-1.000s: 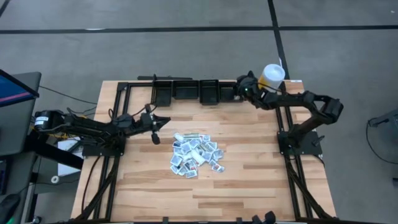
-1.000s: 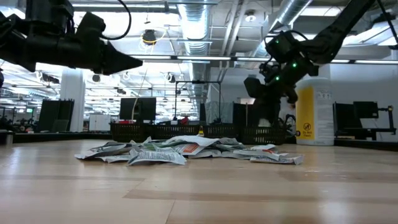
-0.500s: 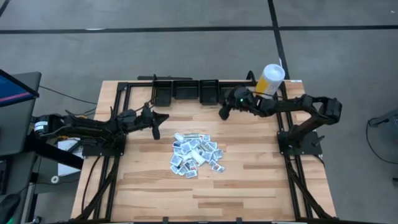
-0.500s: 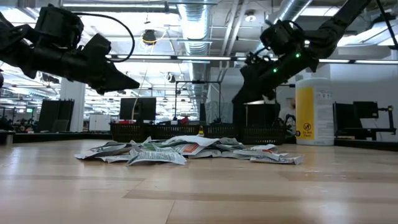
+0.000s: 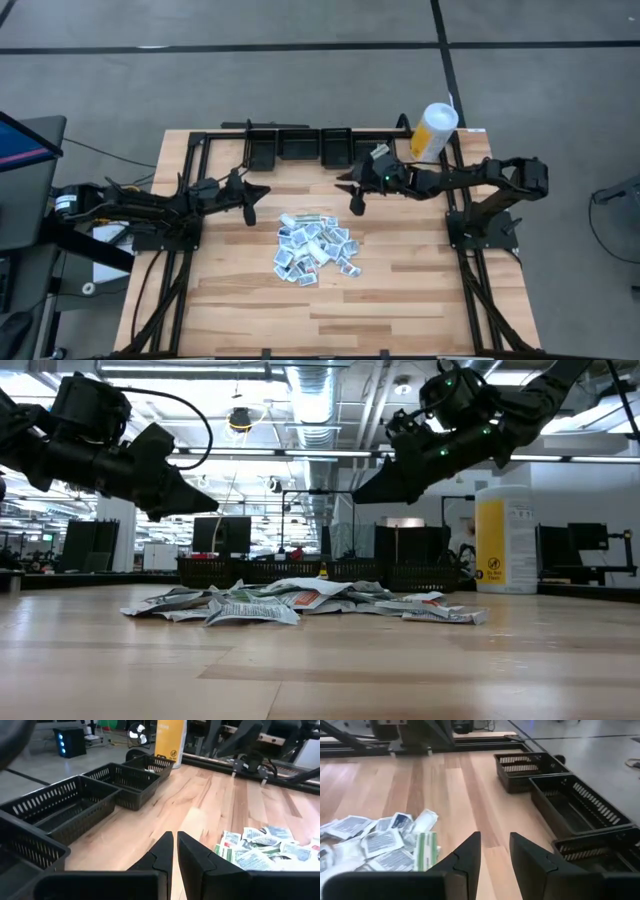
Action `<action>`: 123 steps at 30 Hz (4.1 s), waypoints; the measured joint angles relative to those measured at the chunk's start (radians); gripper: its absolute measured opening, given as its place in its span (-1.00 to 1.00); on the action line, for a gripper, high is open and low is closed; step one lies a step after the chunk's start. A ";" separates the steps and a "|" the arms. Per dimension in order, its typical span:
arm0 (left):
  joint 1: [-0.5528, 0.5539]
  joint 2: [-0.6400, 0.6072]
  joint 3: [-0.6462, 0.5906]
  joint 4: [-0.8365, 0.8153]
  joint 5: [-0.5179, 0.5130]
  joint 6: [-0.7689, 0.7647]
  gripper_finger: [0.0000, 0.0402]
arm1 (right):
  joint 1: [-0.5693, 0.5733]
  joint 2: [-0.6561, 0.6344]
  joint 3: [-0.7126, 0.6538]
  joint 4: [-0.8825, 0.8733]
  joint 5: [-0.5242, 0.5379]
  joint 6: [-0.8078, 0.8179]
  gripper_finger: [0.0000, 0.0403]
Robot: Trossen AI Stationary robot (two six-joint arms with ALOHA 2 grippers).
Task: Pick & Place First Aid Supplies
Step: Put the green bandage pack into the right black bin
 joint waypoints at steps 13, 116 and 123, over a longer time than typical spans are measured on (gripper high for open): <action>-0.007 0.003 0.000 -0.001 0.033 -0.107 -0.87 | -0.001 0.000 0.000 0.037 -0.003 0.019 -0.52; -0.144 0.609 0.102 0.114 0.068 0.410 -0.37 | -0.003 0.001 0.000 -0.070 0.000 -0.052 -0.52; -0.143 0.610 0.102 0.116 0.067 0.414 -0.37 | -0.003 0.001 0.000 -0.070 0.000 -0.052 -0.52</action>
